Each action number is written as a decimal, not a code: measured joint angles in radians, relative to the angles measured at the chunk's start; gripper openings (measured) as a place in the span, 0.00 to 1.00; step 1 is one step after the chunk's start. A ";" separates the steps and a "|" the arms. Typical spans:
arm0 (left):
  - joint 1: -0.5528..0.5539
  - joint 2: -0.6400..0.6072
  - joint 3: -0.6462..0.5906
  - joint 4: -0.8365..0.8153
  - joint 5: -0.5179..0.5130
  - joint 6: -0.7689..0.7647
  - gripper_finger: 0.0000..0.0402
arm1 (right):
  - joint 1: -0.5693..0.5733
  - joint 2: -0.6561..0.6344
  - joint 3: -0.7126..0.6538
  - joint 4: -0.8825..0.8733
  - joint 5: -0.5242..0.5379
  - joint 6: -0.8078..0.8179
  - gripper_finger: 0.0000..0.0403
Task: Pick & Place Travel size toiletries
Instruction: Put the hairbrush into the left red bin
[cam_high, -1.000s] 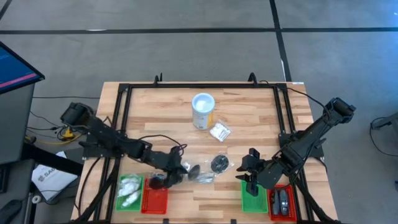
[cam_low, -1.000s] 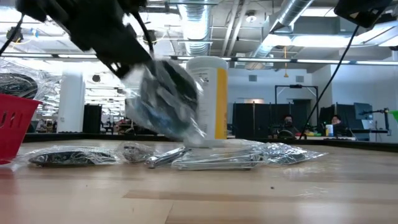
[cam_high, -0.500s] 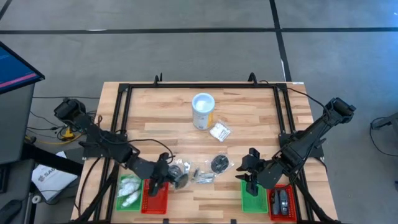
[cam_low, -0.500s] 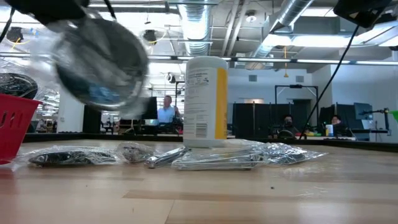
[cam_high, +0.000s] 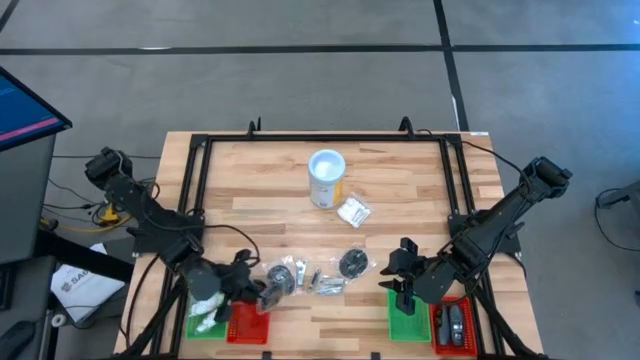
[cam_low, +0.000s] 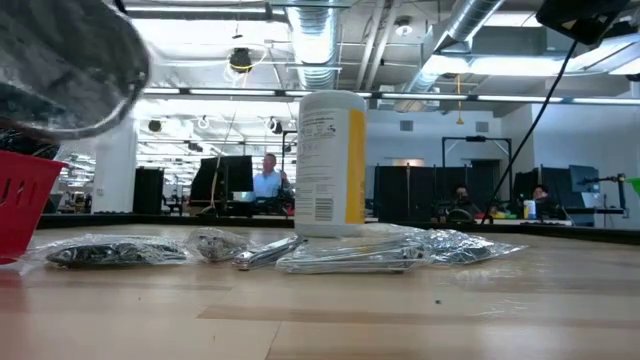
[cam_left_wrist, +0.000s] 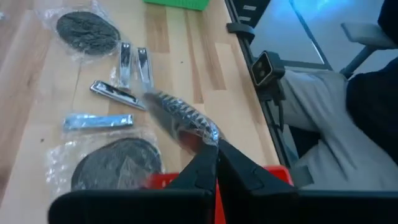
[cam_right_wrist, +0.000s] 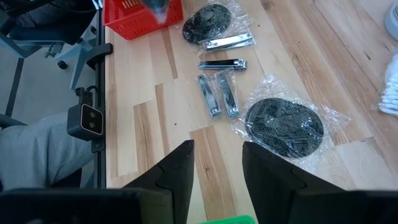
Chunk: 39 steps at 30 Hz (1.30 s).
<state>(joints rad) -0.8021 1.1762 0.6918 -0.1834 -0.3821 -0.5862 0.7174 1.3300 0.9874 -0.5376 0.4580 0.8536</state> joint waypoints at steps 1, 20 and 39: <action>-0.013 -0.012 0.000 -0.017 -0.011 -0.015 0.00 | 0.000 0.000 0.000 0.000 0.000 0.000 0.32; -0.186 -0.056 0.000 -0.227 -0.075 -0.335 0.00 | 0.000 0.000 0.000 0.000 0.015 0.003 0.32; -0.180 0.057 0.000 -0.245 -0.059 -0.338 0.00 | 0.000 0.000 0.000 0.001 0.015 0.003 0.32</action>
<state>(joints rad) -0.9825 1.2335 0.6918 -0.4281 -0.4413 -0.9244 0.7174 1.3304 0.9875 -0.5365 0.4732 0.8562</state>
